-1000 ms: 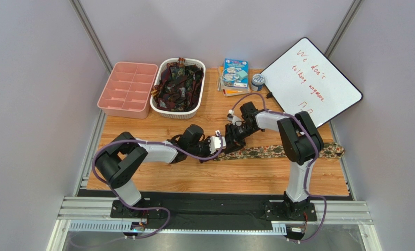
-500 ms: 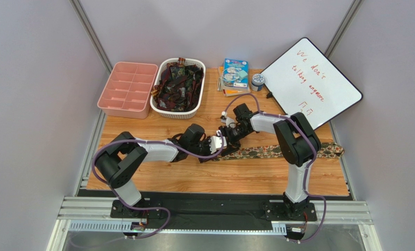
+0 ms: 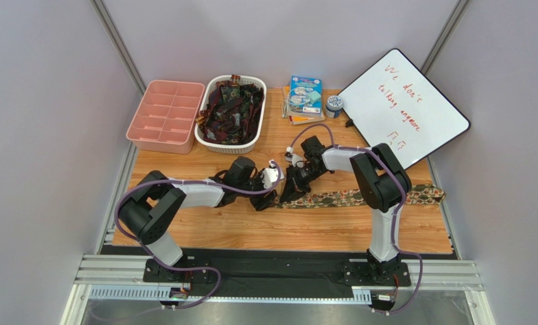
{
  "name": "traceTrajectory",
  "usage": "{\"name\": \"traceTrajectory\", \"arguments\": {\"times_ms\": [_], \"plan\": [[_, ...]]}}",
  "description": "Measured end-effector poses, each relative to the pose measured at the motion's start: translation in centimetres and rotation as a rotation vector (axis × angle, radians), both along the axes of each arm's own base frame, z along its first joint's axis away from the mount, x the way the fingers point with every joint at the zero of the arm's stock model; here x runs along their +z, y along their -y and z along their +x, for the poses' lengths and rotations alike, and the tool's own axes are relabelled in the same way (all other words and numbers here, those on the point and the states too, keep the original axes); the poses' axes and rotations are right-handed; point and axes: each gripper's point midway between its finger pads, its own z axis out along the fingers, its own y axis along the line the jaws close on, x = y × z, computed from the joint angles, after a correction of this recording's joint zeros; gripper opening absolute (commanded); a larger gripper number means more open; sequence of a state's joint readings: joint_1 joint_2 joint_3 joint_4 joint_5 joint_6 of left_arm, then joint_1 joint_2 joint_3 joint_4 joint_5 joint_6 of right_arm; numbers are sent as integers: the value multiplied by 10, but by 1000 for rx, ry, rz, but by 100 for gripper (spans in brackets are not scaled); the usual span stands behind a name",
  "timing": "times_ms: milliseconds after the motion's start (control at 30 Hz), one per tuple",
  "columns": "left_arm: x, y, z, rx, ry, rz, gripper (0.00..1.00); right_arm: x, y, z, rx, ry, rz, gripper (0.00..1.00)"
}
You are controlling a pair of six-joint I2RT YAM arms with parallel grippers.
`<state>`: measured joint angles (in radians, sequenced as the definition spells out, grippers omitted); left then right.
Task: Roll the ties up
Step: Close the tie at the center of the board.
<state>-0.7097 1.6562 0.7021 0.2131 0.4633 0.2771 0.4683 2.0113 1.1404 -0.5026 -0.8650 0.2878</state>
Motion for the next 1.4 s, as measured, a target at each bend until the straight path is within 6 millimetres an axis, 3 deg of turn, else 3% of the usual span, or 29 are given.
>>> {"name": "traceTrajectory", "arguments": {"times_ms": [200, 400, 667, 867, 933, 1000, 1133, 1300, 1400], "plan": [[1, -8, -3, 57, -25, -64, 65, -3, 0, -1, -1, -40, 8, 0], [11, -7, -1, 208, -183, -159, 65, -3, 0, -1, -10, -59, 16, 0], [60, -5, -9, 457, -467, -321, 68, -3, -1, 0, -34, -79, 17, 0], [40, -14, -19, 661, -700, -261, 65, -3, -4, 1, -58, -83, 33, 0], [31, -17, -20, 714, -747, -234, 58, -3, -4, 1, -63, -79, 36, 0], [25, -19, -21, 745, -777, -223, 57, -3, -5, 1, -65, -76, 38, 0], [28, -19, -19, 706, -742, -231, 70, -3, -6, 2, -61, -64, 46, 0], [61, -18, -10, 599, -586, -309, 70, -3, -6, 1, -27, -31, 66, 0], [63, -15, -7, 591, -572, -330, 68, -3, -5, 1, -10, -15, 79, 0]]}}
